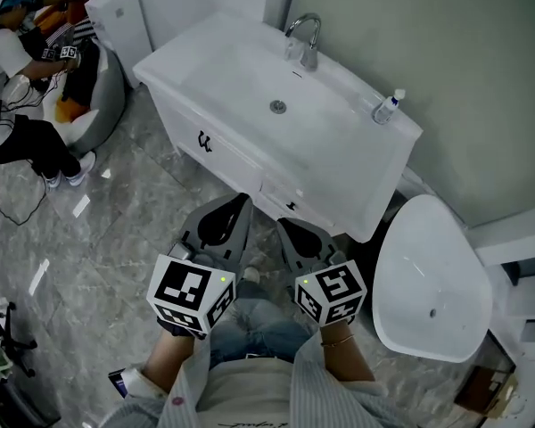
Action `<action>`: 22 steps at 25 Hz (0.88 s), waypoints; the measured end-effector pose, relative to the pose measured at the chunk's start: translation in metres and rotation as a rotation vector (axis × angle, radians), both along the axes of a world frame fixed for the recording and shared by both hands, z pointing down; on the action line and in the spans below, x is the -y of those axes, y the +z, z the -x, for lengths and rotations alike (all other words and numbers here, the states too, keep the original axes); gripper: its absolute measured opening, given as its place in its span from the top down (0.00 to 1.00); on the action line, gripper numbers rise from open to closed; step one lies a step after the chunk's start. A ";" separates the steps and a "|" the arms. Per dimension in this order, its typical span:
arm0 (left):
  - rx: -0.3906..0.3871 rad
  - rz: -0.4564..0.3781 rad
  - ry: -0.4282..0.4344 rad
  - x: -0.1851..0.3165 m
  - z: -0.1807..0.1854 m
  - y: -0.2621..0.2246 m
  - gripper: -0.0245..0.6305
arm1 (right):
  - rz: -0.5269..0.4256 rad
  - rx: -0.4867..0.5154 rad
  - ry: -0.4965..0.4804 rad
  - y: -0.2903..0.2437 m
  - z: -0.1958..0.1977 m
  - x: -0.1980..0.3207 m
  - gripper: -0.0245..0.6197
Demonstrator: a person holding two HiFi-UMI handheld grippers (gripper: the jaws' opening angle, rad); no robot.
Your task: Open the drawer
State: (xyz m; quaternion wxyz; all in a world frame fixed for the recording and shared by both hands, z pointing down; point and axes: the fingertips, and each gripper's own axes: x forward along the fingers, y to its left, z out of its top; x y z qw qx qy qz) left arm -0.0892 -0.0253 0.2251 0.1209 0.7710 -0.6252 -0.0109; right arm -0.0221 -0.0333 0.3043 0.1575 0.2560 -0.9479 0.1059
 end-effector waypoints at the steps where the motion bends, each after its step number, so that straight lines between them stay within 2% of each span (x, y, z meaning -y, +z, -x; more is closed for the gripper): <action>1: 0.001 -0.003 0.007 0.011 0.000 -0.002 0.93 | -0.001 0.002 0.007 -0.001 0.000 0.011 0.95; 11: 0.002 0.004 0.129 0.087 -0.029 -0.002 0.93 | 0.001 -0.005 0.116 -0.004 -0.027 0.077 0.95; 16: 0.012 0.021 0.207 0.104 -0.045 0.001 0.93 | 0.023 -0.008 0.187 0.001 -0.043 0.087 0.95; 22: 0.023 0.036 0.291 0.115 -0.046 0.005 0.93 | 0.046 -0.014 0.269 0.009 -0.044 0.096 0.95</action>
